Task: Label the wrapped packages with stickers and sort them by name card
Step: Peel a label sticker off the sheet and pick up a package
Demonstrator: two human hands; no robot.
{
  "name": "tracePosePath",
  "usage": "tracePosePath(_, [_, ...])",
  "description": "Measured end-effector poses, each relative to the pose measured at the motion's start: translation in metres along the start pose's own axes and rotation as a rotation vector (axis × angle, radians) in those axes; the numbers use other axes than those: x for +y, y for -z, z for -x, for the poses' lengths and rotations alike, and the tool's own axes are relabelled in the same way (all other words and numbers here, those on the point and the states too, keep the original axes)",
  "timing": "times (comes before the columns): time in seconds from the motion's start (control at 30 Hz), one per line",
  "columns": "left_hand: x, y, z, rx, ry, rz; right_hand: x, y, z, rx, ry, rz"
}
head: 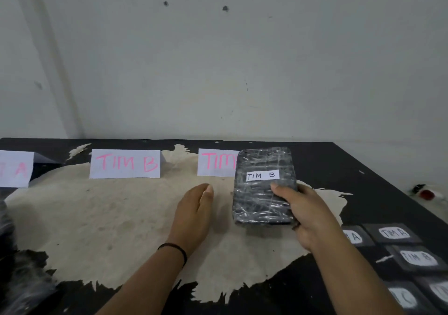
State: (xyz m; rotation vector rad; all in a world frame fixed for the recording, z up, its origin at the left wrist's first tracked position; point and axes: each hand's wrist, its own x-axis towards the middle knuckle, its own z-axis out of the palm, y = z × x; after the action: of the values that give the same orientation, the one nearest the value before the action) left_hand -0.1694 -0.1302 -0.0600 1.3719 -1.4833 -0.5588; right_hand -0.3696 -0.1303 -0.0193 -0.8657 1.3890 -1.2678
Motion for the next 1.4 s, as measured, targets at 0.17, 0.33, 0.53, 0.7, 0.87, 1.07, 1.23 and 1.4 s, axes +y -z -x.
tracePosePath(0.17, [-0.012, -0.005, -0.005, -0.057, 0.095, -0.267, -0.023, 0.019, -0.030, 0.167, 0.022, 0.074])
tracePosePath(0.33, [-0.019, -0.009, -0.008, -0.080, 0.085, -0.389, -0.032, 0.021, -0.059, 0.219, 0.016, 0.169])
tracePosePath(0.53, [-0.020, -0.010, -0.011, -0.099, 0.085, -0.431, -0.026, 0.024, -0.089, 0.278, 0.013, 0.214])
tracePosePath(0.7, [-0.017, -0.011, -0.011, -0.099, 0.088, -0.448, -0.023, 0.028, -0.100, 0.407, 0.109, 0.550])
tracePosePath(0.87, [-0.016, -0.011, -0.011, -0.117, 0.093, -0.467, -0.027, 0.011, -0.069, 0.501, 0.341, 1.150])
tracePosePath(1.07, [-0.015, -0.011, -0.009, -0.111, 0.092, -0.468, 0.003, -0.025, -0.037, 0.344, 0.468, 1.437])
tracePosePath(1.23, [-0.015, -0.010, -0.009, -0.110, 0.085, -0.456, 0.015, -0.021, -0.042, 0.383, 0.533, 1.454])
tracePosePath(1.4, [-0.016, -0.010, -0.010, -0.121, 0.084, -0.458, 0.023, -0.013, -0.053, 0.356, 0.536, 1.509])
